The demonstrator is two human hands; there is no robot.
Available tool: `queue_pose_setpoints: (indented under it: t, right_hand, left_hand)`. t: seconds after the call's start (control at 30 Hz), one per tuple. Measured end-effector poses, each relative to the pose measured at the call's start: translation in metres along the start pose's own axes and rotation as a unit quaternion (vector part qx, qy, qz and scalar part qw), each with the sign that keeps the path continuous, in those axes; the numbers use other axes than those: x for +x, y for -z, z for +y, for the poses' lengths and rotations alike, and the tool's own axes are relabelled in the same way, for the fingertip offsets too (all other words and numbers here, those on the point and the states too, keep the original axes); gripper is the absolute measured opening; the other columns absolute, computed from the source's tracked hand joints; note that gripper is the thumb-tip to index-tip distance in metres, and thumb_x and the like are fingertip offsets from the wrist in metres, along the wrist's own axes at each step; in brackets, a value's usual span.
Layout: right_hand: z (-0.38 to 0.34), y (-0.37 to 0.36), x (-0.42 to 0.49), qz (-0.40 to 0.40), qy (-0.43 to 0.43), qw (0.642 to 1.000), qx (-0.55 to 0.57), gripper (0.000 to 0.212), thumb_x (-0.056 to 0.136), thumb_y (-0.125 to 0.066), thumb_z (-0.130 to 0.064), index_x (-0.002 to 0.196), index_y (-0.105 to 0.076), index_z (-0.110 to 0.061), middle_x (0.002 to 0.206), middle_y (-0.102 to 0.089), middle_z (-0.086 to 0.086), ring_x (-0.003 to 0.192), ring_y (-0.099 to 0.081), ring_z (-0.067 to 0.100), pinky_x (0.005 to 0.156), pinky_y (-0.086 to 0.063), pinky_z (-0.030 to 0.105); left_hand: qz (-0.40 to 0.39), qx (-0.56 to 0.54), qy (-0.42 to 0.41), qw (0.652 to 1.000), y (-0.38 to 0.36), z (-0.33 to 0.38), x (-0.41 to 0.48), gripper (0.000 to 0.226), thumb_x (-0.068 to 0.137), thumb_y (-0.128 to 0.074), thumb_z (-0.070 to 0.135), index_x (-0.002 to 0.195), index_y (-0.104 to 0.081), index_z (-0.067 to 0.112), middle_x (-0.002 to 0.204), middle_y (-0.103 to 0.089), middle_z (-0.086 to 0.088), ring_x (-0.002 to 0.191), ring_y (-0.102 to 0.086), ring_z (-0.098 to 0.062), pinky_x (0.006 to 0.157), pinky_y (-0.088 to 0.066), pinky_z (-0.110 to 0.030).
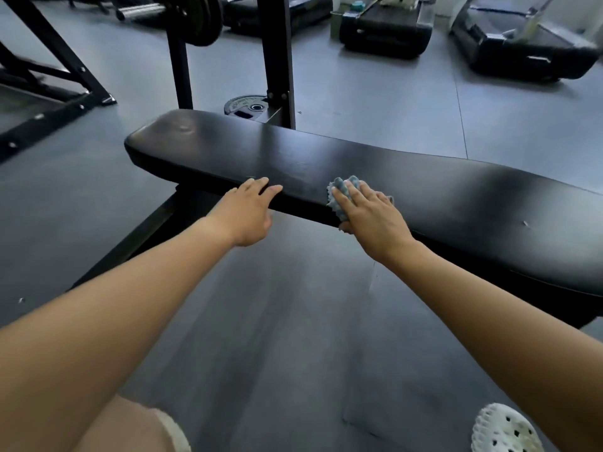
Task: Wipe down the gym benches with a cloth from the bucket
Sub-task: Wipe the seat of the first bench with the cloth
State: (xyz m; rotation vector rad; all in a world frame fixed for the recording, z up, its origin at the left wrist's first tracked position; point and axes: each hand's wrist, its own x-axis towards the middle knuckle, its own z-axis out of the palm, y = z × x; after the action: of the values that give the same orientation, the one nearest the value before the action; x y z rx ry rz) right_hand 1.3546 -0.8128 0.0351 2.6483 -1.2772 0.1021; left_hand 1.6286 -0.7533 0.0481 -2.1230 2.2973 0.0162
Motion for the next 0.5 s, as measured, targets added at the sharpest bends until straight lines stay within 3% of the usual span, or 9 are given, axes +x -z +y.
queue_pose_setpoints:
  t: [0.23,0.37,0.5]
  right_hand:
    - [-0.038,-0.002,0.042,0.013,0.037,0.999,-0.006,0.076,0.101,-0.055,-0.042,0.162,-0.014,-0.022,0.168,-0.019,0.008,0.154,-0.018,0.033,0.122,-0.026,0.048]
    - [-0.022,-0.004,0.018,0.042,0.044,0.997,-0.045,0.071,0.102,-0.053,-0.034,0.161,-0.019,-0.018,0.164,-0.028,0.010,0.149,-0.028,0.034,0.118,-0.032,0.046]
    - [-0.020,-0.006,0.014,0.038,0.016,0.998,-0.052,0.066,0.103,-0.047,-0.040,0.160,-0.024,-0.015,0.162,-0.032,0.013,0.148,-0.031,0.037,0.117,-0.034,0.048]
  left_hand:
    - [0.032,-0.104,0.009,0.994,-0.002,-0.002,0.007,0.065,0.100,-0.049,0.021,0.161,-0.028,0.023,0.169,-0.022,-0.008,0.156,-0.016,-0.030,0.125,-0.024,-0.046]
    - [0.017,-0.110,0.014,0.994,-0.004,-0.005,0.003,0.070,0.100,-0.046,0.016,0.164,-0.020,0.026,0.172,-0.013,-0.004,0.158,-0.009,-0.028,0.127,-0.019,-0.043]
    - [-0.003,-0.131,0.016,0.991,-0.005,-0.003,0.003,0.077,0.098,-0.044,0.012,0.165,-0.011,0.030,0.173,-0.002,0.002,0.160,0.002,-0.023,0.125,-0.020,-0.042]
